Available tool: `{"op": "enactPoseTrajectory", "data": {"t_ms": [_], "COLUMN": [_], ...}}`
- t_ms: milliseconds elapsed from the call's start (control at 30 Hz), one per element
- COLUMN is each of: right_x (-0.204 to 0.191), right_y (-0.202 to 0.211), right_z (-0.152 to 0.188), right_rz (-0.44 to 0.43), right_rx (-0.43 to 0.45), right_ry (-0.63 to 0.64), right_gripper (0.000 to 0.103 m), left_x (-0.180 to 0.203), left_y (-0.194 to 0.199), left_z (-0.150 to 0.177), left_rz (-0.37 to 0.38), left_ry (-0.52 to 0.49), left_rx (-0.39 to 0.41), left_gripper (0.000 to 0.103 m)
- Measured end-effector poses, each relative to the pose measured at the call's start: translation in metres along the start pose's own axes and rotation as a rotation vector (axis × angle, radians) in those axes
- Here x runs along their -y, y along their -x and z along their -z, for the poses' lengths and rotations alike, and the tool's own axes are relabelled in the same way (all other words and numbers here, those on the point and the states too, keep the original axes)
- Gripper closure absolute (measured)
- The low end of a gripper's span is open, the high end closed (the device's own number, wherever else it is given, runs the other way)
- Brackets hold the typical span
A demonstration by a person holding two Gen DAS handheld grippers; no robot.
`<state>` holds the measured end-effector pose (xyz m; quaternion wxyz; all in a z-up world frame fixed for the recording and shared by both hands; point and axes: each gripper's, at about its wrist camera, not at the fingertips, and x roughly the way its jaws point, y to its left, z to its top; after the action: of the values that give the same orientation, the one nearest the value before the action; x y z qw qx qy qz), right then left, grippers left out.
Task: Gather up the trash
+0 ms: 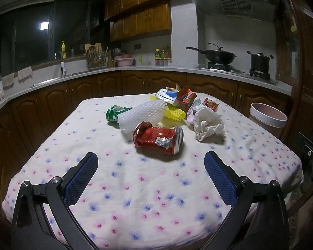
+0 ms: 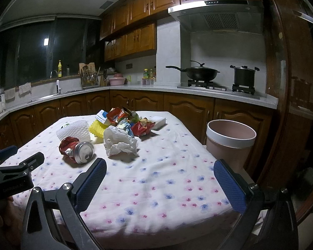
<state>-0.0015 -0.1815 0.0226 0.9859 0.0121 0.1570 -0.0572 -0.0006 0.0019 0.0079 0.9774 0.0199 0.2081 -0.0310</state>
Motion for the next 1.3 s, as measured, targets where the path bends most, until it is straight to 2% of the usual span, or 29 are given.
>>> {"op": "enactPoseTrajectory", "data": {"t_ms": [433, 633, 767, 1000, 1167, 1300], "right_x": [0.0, -0.004, -0.005, -0.01, -0.014, -0.019], "right_y": [0.0, -0.008, -0.029, -0.064, -0.095, -0.123], "right_z": [-0.001, -0.01, -0.021, -0.044, -0.058, -0.07], "right_rz": [-0.002, -0.038, -0.107, -0.194, -0.249, -0.304], "right_rx": [-0.003, -0.032, -0.1, -0.146, -0.2, -0.25], "right_ry": [0.0, 0.002, -0.002, -0.013, -0.032, -0.05], "right_gripper": [0.0, 0.0, 0.0, 0.0, 0.0, 0.0], "left_x": [-0.002, -0.013, -0.028, -0.054, -0.066, -0.063], "left_y": [0.0, -0.009, -0.027, -0.069, -0.106, -0.137], "left_z": [0.0, -0.01, -0.022, -0.045, -0.069, -0.089], "left_rz": [0.002, 0.042, 0.066, 0.073, 0.065, 0.084], "left_ry": [0.005, 0.037, 0.075, 0.121, 0.08, -0.015], "left_rx": [-0.006, -0.053, -0.102, -0.199, -0.267, -0.31], "left_gripper": [0.0, 0.0, 0.0, 0.0, 0.0, 0.0]}}
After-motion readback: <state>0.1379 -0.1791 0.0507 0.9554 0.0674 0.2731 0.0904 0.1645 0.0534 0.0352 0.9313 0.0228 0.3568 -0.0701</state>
